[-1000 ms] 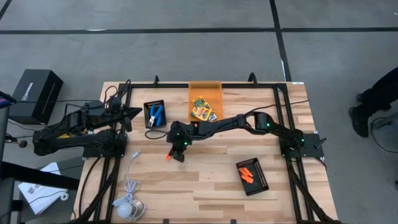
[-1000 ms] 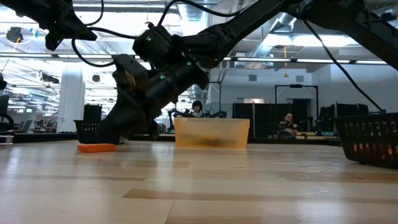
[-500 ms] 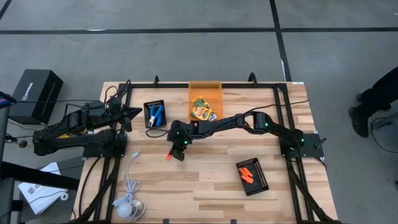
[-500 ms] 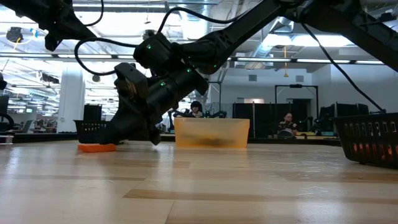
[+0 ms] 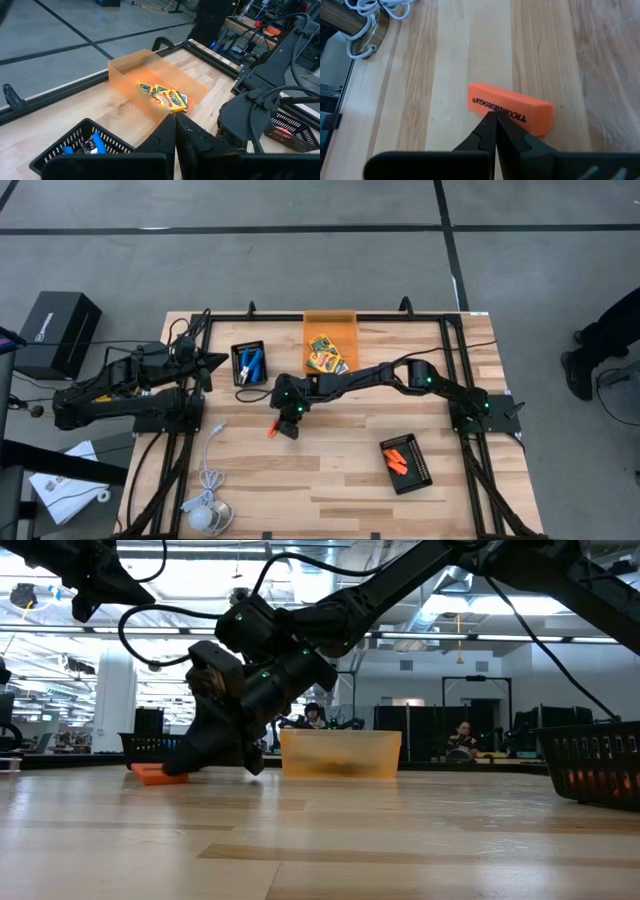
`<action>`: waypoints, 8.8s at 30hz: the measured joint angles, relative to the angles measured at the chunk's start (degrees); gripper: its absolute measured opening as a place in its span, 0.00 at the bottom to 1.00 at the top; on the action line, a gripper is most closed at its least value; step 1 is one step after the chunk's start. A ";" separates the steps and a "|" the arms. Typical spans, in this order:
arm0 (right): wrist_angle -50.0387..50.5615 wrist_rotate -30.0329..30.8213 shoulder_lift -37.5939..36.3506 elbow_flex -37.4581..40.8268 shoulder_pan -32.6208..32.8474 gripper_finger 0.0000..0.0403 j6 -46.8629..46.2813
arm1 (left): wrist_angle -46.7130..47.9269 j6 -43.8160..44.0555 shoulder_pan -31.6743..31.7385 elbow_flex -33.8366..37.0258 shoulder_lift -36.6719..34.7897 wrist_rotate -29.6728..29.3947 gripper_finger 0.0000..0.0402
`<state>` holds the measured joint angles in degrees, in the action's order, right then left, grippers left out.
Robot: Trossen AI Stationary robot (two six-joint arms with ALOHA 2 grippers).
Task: Pick & Place School Supplies
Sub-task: Put the orange eraser into the bottom black bin, then return to Home Position
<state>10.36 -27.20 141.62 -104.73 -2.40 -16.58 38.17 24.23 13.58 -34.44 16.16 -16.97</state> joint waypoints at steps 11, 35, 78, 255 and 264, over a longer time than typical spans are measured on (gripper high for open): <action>0.60 -0.13 0.07 0.09 -0.32 0.00 0.02 | 0.02 0.00 0.00 0.00 0.00 0.04 0.00; 2.56 2.13 0.08 1.03 -1.00 0.00 0.44 | 0.02 0.02 -0.02 0.02 0.00 0.10 0.00; 23.53 6.46 -44.26 6.66 -17.10 0.26 4.92 | -18.65 9.16 -1.79 4.11 30.40 20.46 0.09; 40.29 3.31 -108.15 20.87 -5.49 0.26 13.72 | -5.33 -17.94 17.67 -38.51 2.82 34.18 0.40; 41.37 7.92 -141.38 38.61 -7.30 0.26 9.19 | 23.51 -11.51 17.14 -32.98 -14.11 19.31 0.39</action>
<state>51.73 -19.28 0.24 -66.12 -9.69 -7.39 61.69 12.71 30.73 -67.41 2.05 2.34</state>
